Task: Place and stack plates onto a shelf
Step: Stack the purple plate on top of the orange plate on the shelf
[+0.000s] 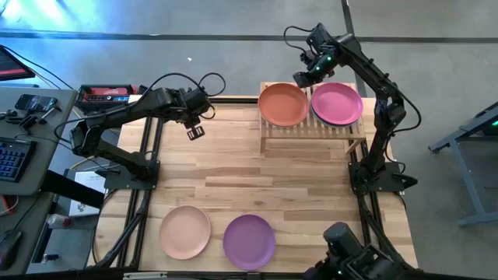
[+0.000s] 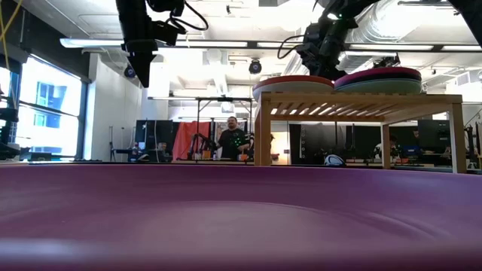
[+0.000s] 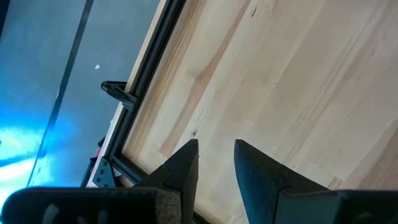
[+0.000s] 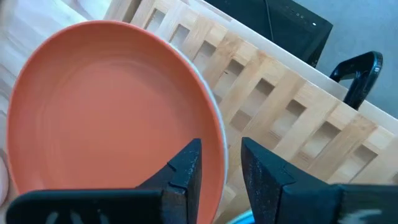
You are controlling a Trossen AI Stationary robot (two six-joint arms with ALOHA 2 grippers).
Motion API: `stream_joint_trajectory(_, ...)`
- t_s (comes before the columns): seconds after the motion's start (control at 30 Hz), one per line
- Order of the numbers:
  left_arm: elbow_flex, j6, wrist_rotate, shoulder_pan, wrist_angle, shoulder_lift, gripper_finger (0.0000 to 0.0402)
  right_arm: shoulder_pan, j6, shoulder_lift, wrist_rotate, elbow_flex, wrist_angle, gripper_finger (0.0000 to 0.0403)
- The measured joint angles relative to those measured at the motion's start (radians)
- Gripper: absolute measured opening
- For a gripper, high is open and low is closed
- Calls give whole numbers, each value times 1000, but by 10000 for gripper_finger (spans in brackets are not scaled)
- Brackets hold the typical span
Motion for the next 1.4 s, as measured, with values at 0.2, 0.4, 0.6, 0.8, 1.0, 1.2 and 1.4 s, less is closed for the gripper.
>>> stream_joint_trajectory(0.2, 0, -3, 37, 0, 0, 0, 92, 23, -1, -30, -3, 0, 27, 90)
stream_joint_trajectory(0.4, 0, -2, 84, 0, -1, 0, 92, 62, 16, -78, 2, 0, 41, 90)
stream_joint_trajectory(0.6, 0, -8, 109, 0, -1, 0, 92, 150, 28, -117, 1, 0, 37, 90)
stream_joint_trajectory(0.8, 0, -77, 140, 0, -12, 0, 92, 292, 64, -123, 4, 0, 27, 90)
stream_joint_trajectory(1.0, 0, -134, 172, 0, -98, 0, 92, 457, 162, -124, 53, 0, -20, 90)
stream_joint_trajectory(1.2, 0, -133, 184, 0, -131, 0, 92, 636, 311, -124, 180, 0, -84, 90)
stream_joint_trajectory(1.4, 0, -145, 199, 0, -141, 0, 92, 798, 496, -124, 265, 0, -98, 90)
